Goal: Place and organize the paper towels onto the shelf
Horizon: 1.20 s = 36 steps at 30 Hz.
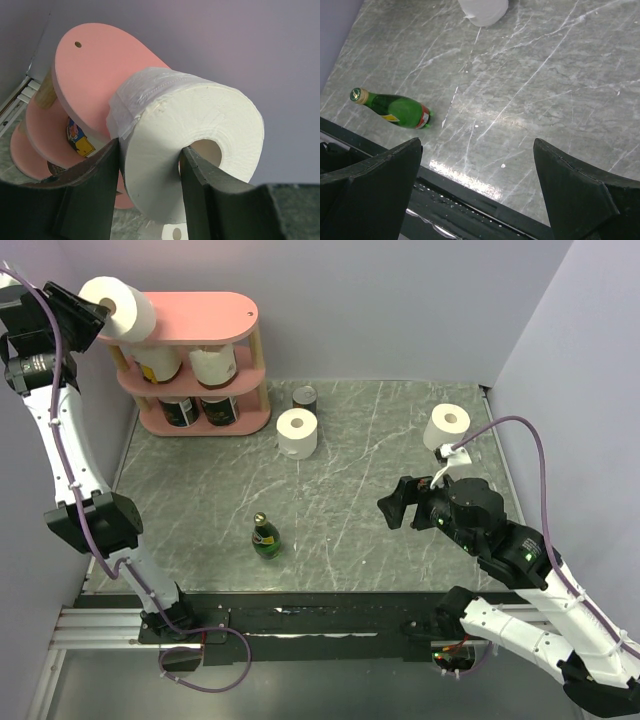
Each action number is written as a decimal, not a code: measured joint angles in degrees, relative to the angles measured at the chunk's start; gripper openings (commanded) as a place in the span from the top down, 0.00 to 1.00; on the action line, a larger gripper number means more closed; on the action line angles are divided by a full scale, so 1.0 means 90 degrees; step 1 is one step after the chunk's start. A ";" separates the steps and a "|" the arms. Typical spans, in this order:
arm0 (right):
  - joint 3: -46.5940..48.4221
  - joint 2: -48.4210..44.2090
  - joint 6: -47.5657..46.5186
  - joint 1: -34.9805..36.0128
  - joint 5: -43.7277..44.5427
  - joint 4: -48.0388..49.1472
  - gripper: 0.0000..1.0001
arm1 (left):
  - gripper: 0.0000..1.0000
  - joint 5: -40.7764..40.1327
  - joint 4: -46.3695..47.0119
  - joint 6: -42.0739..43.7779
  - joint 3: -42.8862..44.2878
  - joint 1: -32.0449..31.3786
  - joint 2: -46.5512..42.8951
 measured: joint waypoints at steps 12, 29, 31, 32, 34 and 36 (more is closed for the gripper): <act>0.0000 0.0070 0.0068 0.0000 -0.0029 0.0007 0.01 | 0.58 -0.0049 0.0296 -0.0046 0.0153 0.0068 0.0228; 0.0000 0.0202 0.0075 0.0000 -0.0066 0.0034 0.00 | 0.45 -0.0109 0.0590 -0.0073 0.0255 0.0085 0.0483; 0.0000 0.0219 0.0092 0.0000 -0.0119 0.0063 0.01 | 0.43 -0.0104 0.0661 -0.0075 0.0291 0.0085 0.0549; 0.0000 0.0236 0.0092 0.0000 -0.0138 0.0073 0.00 | 0.41 -0.0102 0.0712 -0.0092 0.0301 0.0085 0.0571; 0.0000 0.0265 0.0092 0.0000 -0.0165 0.0092 0.01 | 0.41 -0.0090 0.0758 -0.0121 0.0304 0.0085 0.0595; 0.0000 0.0289 0.0092 0.0000 -0.0177 0.0114 0.00 | 0.40 -0.0056 0.0833 -0.0163 0.0316 0.0085 0.0607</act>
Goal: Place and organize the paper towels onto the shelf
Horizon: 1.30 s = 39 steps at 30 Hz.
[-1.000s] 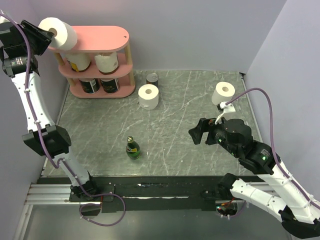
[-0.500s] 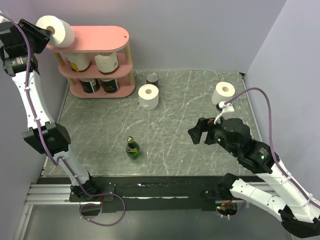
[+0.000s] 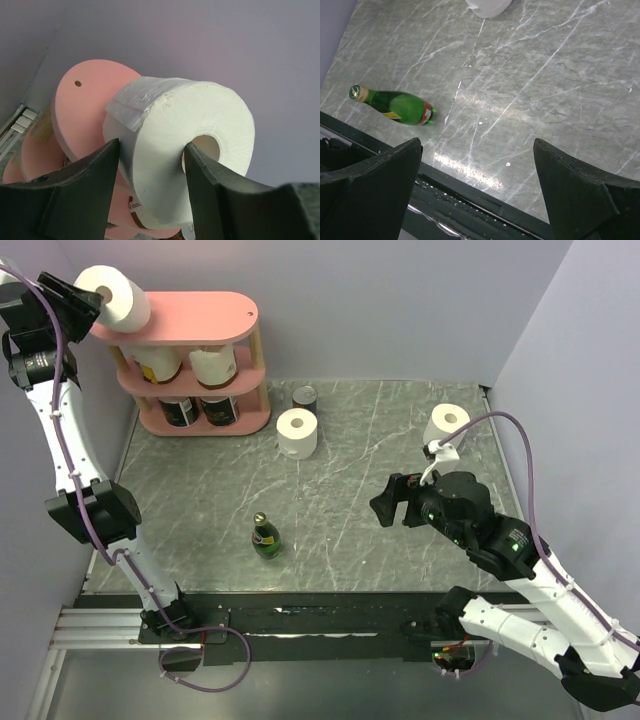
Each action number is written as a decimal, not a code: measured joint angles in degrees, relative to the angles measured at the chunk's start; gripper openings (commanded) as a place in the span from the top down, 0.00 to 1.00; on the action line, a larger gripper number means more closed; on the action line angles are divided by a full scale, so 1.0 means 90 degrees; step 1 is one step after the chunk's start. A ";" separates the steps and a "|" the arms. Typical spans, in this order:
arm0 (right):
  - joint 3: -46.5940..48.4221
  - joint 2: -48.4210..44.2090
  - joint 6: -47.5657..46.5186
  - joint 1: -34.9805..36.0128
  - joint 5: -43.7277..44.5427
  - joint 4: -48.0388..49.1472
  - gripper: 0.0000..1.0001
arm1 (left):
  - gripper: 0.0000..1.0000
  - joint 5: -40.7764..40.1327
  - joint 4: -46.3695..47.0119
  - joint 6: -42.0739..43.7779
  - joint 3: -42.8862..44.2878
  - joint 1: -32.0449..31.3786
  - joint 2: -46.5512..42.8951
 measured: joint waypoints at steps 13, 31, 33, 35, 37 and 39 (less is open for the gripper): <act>0.0000 0.0056 0.0022 0.0000 -0.0017 0.0041 0.00 | 0.40 0.0007 0.0408 -0.0017 0.0036 -0.0002 0.0002; 0.0964 0.1460 -0.0202 -0.0019 0.1013 0.0437 0.01 | 0.04 -0.0651 -0.0406 0.1151 -0.3325 -0.1491 -0.3157; 0.0925 0.1416 -0.0221 -0.0019 0.1032 0.0483 0.01 | 0.04 -0.0799 -0.0481 0.1319 -0.3786 -0.2183 -0.3568; 0.0770 0.1231 -0.0219 -0.0029 0.1008 0.0648 0.01 | 0.03 -0.0896 -0.0551 0.1396 -0.4109 -0.2710 -0.3759; 0.0629 0.1044 -0.0214 -0.0032 0.0954 0.0699 0.01 | 0.02 -0.1069 -0.0566 0.1452 -0.4350 -0.3075 -0.3791; 0.0474 0.0848 -0.0194 -0.0032 0.0884 0.0726 0.01 | 0.01 -0.1302 -0.0556 0.1462 -0.4651 -0.3441 -0.3733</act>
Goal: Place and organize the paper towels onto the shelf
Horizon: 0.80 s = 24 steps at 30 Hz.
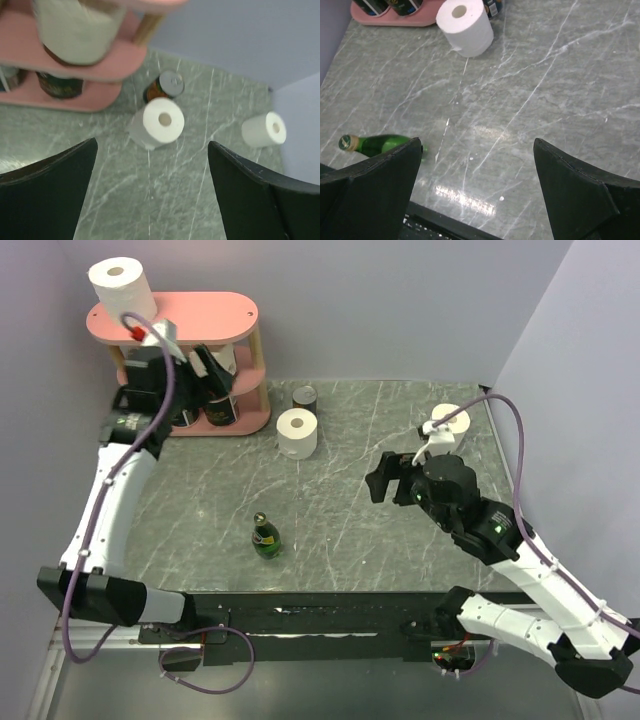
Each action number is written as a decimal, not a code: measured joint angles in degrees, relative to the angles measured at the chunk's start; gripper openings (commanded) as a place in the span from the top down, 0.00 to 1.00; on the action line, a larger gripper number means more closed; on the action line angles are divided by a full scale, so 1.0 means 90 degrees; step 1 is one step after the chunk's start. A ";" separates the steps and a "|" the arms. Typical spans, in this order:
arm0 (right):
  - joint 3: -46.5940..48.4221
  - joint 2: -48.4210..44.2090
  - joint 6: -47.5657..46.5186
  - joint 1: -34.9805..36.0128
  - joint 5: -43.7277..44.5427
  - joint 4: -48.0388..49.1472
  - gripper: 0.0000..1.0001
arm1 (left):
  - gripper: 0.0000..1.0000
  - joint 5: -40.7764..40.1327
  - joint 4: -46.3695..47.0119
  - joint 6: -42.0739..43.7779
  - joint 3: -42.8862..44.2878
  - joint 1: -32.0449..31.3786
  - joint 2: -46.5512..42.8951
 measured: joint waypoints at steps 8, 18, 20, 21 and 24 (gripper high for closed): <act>-0.0522 -0.0578 0.0056 0.0000 -0.0177 -0.0078 0.01 | 0.04 -0.0359 0.0061 -0.0007 -0.0223 -0.0962 0.1008; -0.0814 -0.1195 0.0172 0.0000 -0.0282 -0.0160 0.01 | 0.12 -0.0420 0.0746 -0.0012 0.0046 -0.1484 0.2769; -0.0823 -0.1234 0.0177 0.0000 -0.0284 -0.0187 0.01 | 0.14 -0.0420 0.0799 -0.0017 0.0221 -0.1545 0.3230; -0.0823 -0.1243 0.0180 0.0000 -0.0284 -0.0197 0.01 | 0.14 -0.0427 0.0818 -0.0019 0.0284 -0.1574 0.3419; -0.0823 -0.1326 0.0177 0.0000 -0.0282 -0.0209 0.00 | 0.14 -0.0627 0.0860 -0.0017 0.0435 -0.1683 0.3859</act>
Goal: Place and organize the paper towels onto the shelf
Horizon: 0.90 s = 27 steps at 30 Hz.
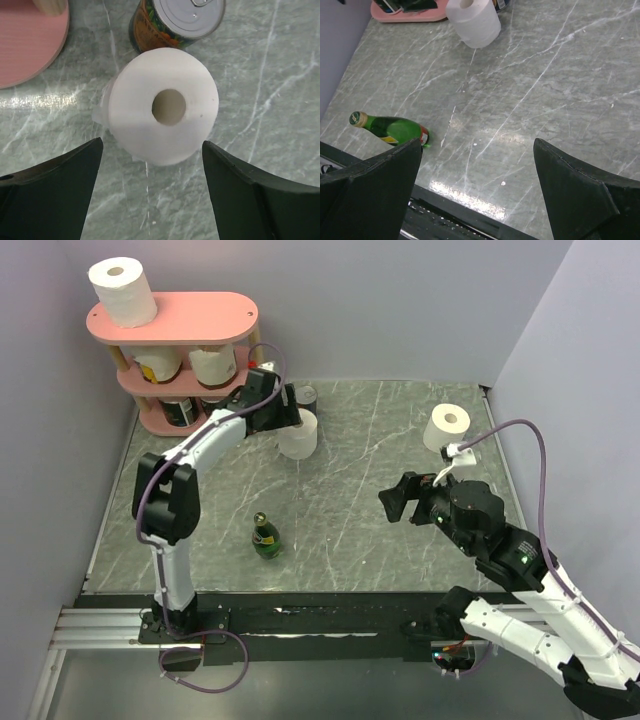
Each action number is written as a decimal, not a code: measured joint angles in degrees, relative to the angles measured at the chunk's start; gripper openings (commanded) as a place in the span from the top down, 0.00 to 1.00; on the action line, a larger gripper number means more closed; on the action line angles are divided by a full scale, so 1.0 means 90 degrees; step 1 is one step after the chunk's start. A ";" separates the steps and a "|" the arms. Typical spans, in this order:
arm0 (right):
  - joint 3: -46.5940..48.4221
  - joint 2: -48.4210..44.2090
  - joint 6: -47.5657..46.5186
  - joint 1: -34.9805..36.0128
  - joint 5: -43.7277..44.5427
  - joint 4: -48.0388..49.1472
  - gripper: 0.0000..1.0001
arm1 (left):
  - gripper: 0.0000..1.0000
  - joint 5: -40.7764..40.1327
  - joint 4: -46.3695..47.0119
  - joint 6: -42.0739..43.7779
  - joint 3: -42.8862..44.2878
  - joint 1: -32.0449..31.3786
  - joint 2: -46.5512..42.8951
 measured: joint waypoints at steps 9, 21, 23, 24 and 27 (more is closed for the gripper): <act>0.0000 -0.0121 -0.0017 0.0000 0.0019 -0.0029 0.00 | 0.14 -0.0532 0.0034 0.0017 0.0593 -0.0121 0.0595; 0.0000 -0.0119 -0.0104 0.0000 0.0078 -0.0070 0.00 | 0.20 -0.0772 0.0075 0.0056 0.0787 -0.0104 0.0942; 0.0000 -0.0119 -0.0114 0.0000 0.0078 -0.0070 0.00 | 0.21 -0.0797 0.0075 0.0061 0.0787 -0.0104 0.0962; 0.0000 -0.0117 -0.0124 0.0000 0.0078 -0.0073 0.00 | 0.21 -0.0804 0.0075 0.0061 0.0787 -0.0104 0.0974; 0.0000 -0.0114 -0.0129 0.0000 0.0078 -0.0073 0.00 | 0.23 -0.0823 0.0075 0.0063 0.0787 -0.0104 0.1025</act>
